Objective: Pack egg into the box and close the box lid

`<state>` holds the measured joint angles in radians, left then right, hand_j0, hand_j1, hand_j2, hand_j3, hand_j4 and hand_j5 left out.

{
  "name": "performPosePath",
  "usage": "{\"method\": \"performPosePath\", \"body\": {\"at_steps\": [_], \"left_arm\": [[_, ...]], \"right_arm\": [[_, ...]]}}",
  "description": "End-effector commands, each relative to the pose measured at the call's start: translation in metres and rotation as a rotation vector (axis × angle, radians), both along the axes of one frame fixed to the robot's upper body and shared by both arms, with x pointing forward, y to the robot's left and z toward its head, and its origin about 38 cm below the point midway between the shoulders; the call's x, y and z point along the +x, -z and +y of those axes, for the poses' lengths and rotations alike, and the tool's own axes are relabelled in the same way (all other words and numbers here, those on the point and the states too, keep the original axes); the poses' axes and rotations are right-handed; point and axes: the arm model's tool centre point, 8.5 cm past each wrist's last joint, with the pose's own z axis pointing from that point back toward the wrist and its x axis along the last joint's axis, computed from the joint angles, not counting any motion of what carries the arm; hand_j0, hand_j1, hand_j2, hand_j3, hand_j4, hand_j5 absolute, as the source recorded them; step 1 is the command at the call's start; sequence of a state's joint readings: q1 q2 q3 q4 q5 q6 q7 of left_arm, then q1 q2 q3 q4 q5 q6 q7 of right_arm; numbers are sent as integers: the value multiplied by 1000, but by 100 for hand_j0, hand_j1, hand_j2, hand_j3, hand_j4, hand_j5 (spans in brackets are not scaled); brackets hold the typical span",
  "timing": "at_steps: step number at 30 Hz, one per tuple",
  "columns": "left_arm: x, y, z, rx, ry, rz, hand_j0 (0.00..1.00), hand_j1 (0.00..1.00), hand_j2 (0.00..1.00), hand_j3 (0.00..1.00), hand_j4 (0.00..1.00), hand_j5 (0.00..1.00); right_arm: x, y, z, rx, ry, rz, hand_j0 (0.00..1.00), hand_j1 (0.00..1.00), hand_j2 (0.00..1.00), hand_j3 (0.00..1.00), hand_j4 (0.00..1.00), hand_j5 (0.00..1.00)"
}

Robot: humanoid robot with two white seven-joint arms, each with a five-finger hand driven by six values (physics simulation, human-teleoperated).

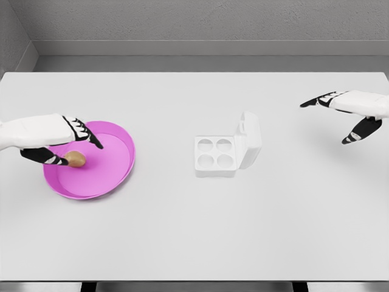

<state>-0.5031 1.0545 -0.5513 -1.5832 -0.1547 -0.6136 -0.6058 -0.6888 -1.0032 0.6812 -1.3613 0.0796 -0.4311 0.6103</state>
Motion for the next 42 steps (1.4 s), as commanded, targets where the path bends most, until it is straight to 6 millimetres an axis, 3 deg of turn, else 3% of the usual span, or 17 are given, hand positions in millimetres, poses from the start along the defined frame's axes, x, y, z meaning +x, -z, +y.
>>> {"method": "performPosePath", "body": {"at_steps": [1, 10, 13, 15, 23, 42], "left_arm": [[1, 2, 6, 27, -15, -2, 82, 82, 82, 82, 82, 82], [0, 10, 1, 26, -8, 9, 82, 82, 82, 82, 82, 82], [5, 13, 8, 15, -39, 15, 82, 82, 82, 82, 82, 82], [7, 18, 1, -3, -31, 19, 82, 82, 82, 82, 82, 82], [6, 32, 11, 13, -63, 50, 82, 82, 82, 82, 82, 82], [7, 43, 21, -32, -115, 45, 84, 84, 84, 84, 84, 84]], "right_arm": [[0, 1, 0, 11, 13, 10, 100, 100, 100, 100, 100, 100], [-7, 6, 3, -5, -77, 3, 100, 100, 100, 100, 100, 100], [-6, 11, -14, 1, -89, -2, 100, 100, 100, 100, 100, 100], [-6, 13, -11, -2, -100, 2, 100, 100, 100, 100, 100, 100], [-3, 16, 3, 22, -125, -2, 100, 100, 100, 100, 100, 100], [-1, 14, 8, 30, -134, -9, 100, 100, 100, 100, 100, 100]]}}
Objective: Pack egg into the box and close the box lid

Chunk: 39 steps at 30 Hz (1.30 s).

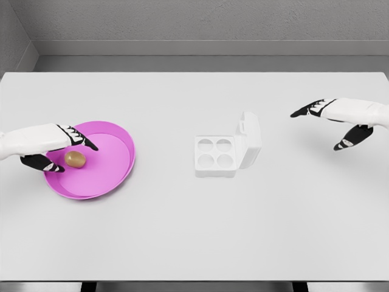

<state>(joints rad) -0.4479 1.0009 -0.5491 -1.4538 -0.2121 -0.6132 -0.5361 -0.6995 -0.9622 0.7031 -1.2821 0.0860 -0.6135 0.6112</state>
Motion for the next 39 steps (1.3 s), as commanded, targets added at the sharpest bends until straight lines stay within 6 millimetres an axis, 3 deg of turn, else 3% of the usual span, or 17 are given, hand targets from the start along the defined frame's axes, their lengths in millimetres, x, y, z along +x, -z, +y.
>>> {"method": "performPosePath", "body": {"at_steps": [1, 21, 39], "left_arm": [[1, 1, 0, -8, -6, 3, 84, 84, 84, 84, 84, 84], [10, 23, 13, -42, -84, 46, 84, 84, 84, 84, 84, 84], [12, 22, 12, -74, -96, 22, 84, 84, 84, 84, 84, 84]], "right_arm": [[0, -1, 0, 7, 3, 1, 100, 100, 100, 100, 100, 100], [1, 1, -3, 5, 11, 5, 100, 100, 100, 100, 100, 100], [-1, 1, -3, 2, 10, 8, 100, 100, 100, 100, 100, 100]]}}
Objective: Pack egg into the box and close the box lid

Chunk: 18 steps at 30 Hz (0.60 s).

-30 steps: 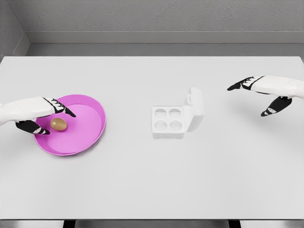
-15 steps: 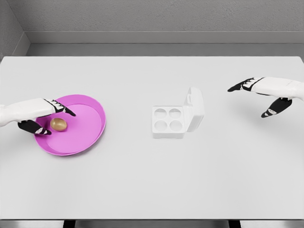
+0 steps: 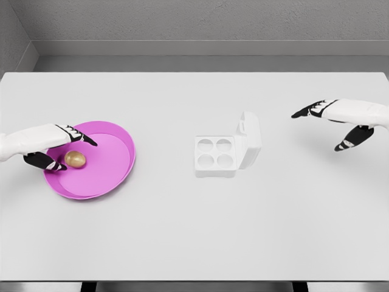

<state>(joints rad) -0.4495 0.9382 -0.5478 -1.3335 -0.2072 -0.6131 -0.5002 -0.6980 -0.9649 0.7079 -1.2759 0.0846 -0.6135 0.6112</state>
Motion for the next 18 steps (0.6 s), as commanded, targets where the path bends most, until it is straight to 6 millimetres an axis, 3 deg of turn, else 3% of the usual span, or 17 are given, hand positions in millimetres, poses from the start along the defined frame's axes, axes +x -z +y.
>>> {"method": "performPosePath", "body": {"at_steps": [1, 18], "left_arm": [[0, -1, 0, -9, -3, -1, 84, 84, 84, 84, 84, 84], [-4, 12, 3, -8, -18, 28, 84, 84, 84, 84, 84, 84]], "right_arm": [[0, -1, -1, 5, 4, 0, 100, 100, 100, 100, 100, 100], [0, 2, 0, 5, 3, 6, 100, 100, 100, 100, 100, 100]]}}
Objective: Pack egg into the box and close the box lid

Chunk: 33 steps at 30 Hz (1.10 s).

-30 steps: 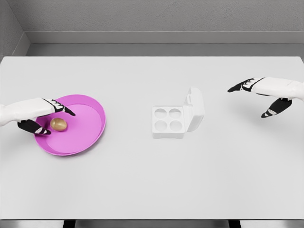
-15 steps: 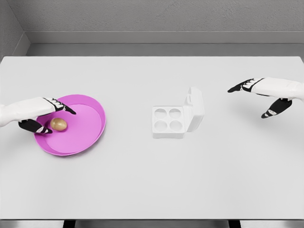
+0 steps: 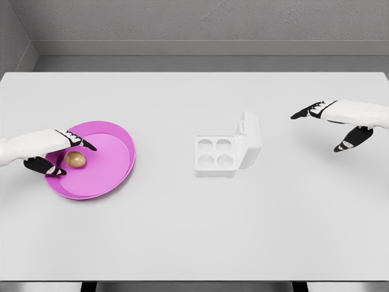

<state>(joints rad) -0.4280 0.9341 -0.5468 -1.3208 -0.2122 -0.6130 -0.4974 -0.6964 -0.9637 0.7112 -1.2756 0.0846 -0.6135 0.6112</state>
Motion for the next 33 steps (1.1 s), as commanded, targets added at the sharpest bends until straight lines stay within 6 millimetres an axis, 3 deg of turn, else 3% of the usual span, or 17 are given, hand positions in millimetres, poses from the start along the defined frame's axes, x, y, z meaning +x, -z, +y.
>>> {"method": "performPosePath", "body": {"at_steps": [1, 18, 21, 25, 33], "left_arm": [[0, 2, 0, -9, -7, 5, 83, 83, 83, 83, 83, 83], [3, 10, 2, -25, -30, 19, 83, 83, 83, 83, 83, 83], [2, 11, 2, -24, -30, 21, 80, 80, 80, 80, 80, 80], [2, 9, 4, -29, -35, 21, 68, 68, 68, 68, 68, 68], [2, 11, 9, -28, -51, 30, 64, 64, 64, 64, 64, 64]], "right_arm": [[0, 0, -1, 5, 4, 2, 100, 100, 100, 100, 100, 100], [0, -1, -1, 6, 5, 1, 100, 100, 100, 100, 100, 100], [0, 0, -1, 6, 5, 2, 100, 100, 100, 100, 100, 100], [0, -1, -1, 6, 5, 1, 100, 100, 100, 100, 100, 100], [0, 0, -1, 5, 4, 2, 100, 100, 100, 100, 100, 100]]}}
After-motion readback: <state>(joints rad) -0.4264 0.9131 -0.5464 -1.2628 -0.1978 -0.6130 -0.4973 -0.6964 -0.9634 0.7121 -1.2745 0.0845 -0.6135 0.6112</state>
